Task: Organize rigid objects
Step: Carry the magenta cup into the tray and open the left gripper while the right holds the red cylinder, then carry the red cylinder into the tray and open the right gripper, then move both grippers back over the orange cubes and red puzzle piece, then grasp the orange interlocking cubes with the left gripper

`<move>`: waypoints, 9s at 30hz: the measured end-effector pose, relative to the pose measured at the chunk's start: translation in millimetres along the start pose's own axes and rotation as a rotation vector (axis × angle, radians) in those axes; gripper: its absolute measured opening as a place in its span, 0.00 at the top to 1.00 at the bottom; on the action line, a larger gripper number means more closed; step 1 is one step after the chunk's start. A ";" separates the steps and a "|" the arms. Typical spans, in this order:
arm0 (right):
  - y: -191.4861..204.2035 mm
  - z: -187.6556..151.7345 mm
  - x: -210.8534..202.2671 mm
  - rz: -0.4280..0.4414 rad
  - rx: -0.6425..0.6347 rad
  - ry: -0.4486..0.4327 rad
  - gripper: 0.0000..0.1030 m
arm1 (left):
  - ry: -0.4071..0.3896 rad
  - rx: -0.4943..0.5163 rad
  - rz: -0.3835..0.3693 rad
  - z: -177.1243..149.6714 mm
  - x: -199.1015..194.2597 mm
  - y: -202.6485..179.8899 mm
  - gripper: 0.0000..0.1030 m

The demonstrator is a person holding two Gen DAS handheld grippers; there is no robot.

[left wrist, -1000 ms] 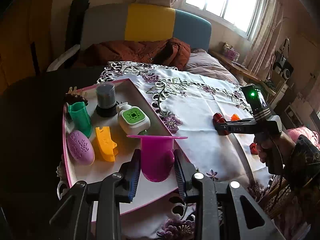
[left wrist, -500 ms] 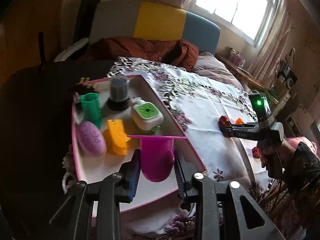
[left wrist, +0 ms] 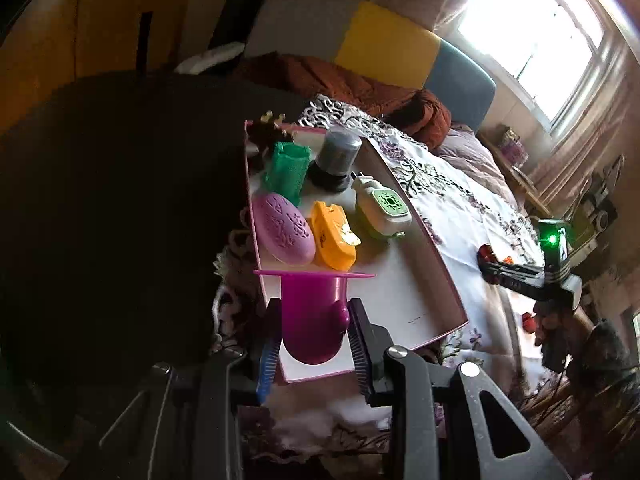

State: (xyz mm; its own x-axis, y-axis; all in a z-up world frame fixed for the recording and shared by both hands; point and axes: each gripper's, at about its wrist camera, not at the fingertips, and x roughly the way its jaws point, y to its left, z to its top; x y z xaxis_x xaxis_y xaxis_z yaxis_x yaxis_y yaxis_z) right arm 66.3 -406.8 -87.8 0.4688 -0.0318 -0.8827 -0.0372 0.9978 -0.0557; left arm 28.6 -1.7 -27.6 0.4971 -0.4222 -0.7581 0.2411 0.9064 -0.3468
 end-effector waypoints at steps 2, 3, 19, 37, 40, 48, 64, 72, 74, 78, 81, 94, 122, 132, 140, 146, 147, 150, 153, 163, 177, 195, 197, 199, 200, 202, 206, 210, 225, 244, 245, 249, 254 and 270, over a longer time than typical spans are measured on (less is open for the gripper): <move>0.3 0.1 -0.2 -0.004 -0.001 -0.001 0.73 | 0.001 0.015 -0.012 1.9 4.4 -7.2 0.69; 0.7 0.2 0.0 -0.004 -0.001 0.000 0.73 | 0.003 0.032 -0.009 3.4 7.4 -12.3 0.69; 1.5 -0.2 -0.5 -0.012 -0.007 -0.001 0.73 | 0.101 0.091 0.066 -1.5 54.8 -22.9 0.69; 1.7 -1.0 -0.6 -0.018 -0.014 -0.002 0.73 | 0.032 0.135 0.135 1.1 34.1 -32.3 0.67; 1.7 -0.8 -0.4 -0.019 -0.016 -0.001 0.73 | 0.009 0.133 0.150 3.0 27.3 -33.0 0.67; 4.2 -1.1 -0.7 -0.032 -0.032 -0.003 0.73 | -0.014 0.092 0.210 3.6 20.1 -22.9 0.67; 3.1 2.3 -0.1 -0.044 0.052 0.019 0.73 | -0.059 0.057 0.194 2.9 4.6 -8.3 0.67; 5.1 1.5 -6.1 -0.067 0.144 0.024 0.75 | -0.086 0.056 0.213 1.2 -3.6 -3.9 0.67; 6.6 1.6 -14.4 -0.048 0.168 0.001 0.75 | -0.090 0.052 0.210 1.4 -4.6 -2.4 0.67; 15.4 3.0 -30.5 -0.004 0.197 -0.041 0.75 | -0.088 0.048 0.208 1.8 -3.8 -0.1 0.67; 28.3 4.7 -43.5 0.037 0.193 -0.073 0.75 | -0.082 0.043 0.208 1.2 -2.5 2.2 0.67; 105.4 17.7 -86.7 0.210 0.090 -0.156 0.75 | -0.085 0.031 0.210 0.1 -2.3 6.5 0.67; 225.0 16.4 -53.2 0.324 -0.029 0.000 0.75 | -0.086 -0.044 0.243 -6.3 -4.1 37.6 0.67; 245.1 5.9 -35.5 0.319 -0.054 0.033 0.74 | -0.080 -0.045 0.248 -7.1 -2.1 39.0 0.67; 244.9 3.0 -34.6 0.313 -0.057 0.018 0.74 | -0.088 -0.032 0.257 -6.5 -4.6 35.4 0.67; 249.4 -1.4 -37.4 0.326 -0.065 0.010 0.56 | -0.087 -0.029 0.258 -6.4 -6.0 34.6 0.67; 249.6 -0.8 -38.0 0.325 -0.067 0.009 0.51 | -0.088 -0.027 0.259 -6.5 -6.6 34.3 0.67; 251.6 -2.0 -39.6 0.313 -0.071 0.002 0.48 | -0.094 -0.022 0.260 -6.4 -8.8 32.9 0.67; 249.5 -2.2 -40.9 0.310 -0.062 0.002 0.44 | -0.096 -0.020 0.263 -6.2 -9.9 32.0 0.67; 235.3 -1.2 -53.6 0.304 -0.030 -0.055 0.39 | -0.102 0.004 0.272 -5.9 -13.3 23.6 0.67; 217.0 -3.1 -74.2 0.252 -0.022 -0.159 0.33 | -0.113 0.073 0.270 -3.7 -15.9 1.6 0.67; 92.1 5.6 -96.8 0.056 0.117 -0.256 0.27 | -0.102 0.213 0.226 5.3 -2.2 -44.7 0.67; 67.7 8.6 -101.7 0.018 0.145 -0.272 0.26 | -0.100 0.228 0.215 6.9 -0.6 -51.2 0.67; 47.7 10.2 -105.9 -0.015 0.166 -0.286 0.23 | -0.101 0.246 0.210 8.4 1.7 -59.0 0.67; 33.2 10.4 -108.0 -0.038 0.179 -0.297 0.22 | -0.100 0.254 0.206 8.7 2.8 -62.1 0.67; 12.5 9.2 -110.1 -0.075 0.205 -0.308 0.21 | -0.098 0.267 0.190 9.7 4.9 -69.2 0.67; -36.2 1.6 -104.2 -0.163 0.307 -0.318 0.21 | -0.092 0.304 0.171 9.6 9.4 -84.3 0.67; -79.2 -14.4 -96.4 -0.224 0.467 -0.318 0.21 | -0.075 0.341 0.155 9.0 15.4 -98.1 0.67; -151.4 -56.6 -100.4 -0.171 0.928 -0.327 0.17 | -0.015 0.466 -0.011 18.6 48.9 -173.4 0.67; -170.4 -75.9 -108.1 -0.079 1.072 -0.386 0.14 | 0.249 0.633 -0.306 17.9 164.4 -309.7 0.68; -170.9 -76.0 -108.4 -0.074 1.075 -0.389 0.14 | 0.264 0.634 -0.313 17.8 170.4 -315.3 0.68; -171.9 -77.3 -109.6 -0.056 1.084 -0.400 0.14 | 0.330 0.606 -0.355 22.2 197.1 -342.4 0.68; -175.2 -80.2 -108.8 -0.023 1.111 -0.405 0.13 | 0.387 0.580 -0.342 26.1 229.0 -374.3 0.67; -180.4 -85.2 -103.2 0.032 1.156 -0.396 0.12 | 0.330 0.666 -0.239 6.8 234.2 -375.8 0.75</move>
State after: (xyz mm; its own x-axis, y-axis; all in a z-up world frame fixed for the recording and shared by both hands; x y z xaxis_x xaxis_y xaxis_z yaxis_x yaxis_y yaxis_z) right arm -50.6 -588.5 -26.4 0.7258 -0.1878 -0.6618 0.6584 0.4686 0.5890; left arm 60.1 -441.3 -71.0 0.1197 -0.4856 -0.8660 0.8122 0.5496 -0.1959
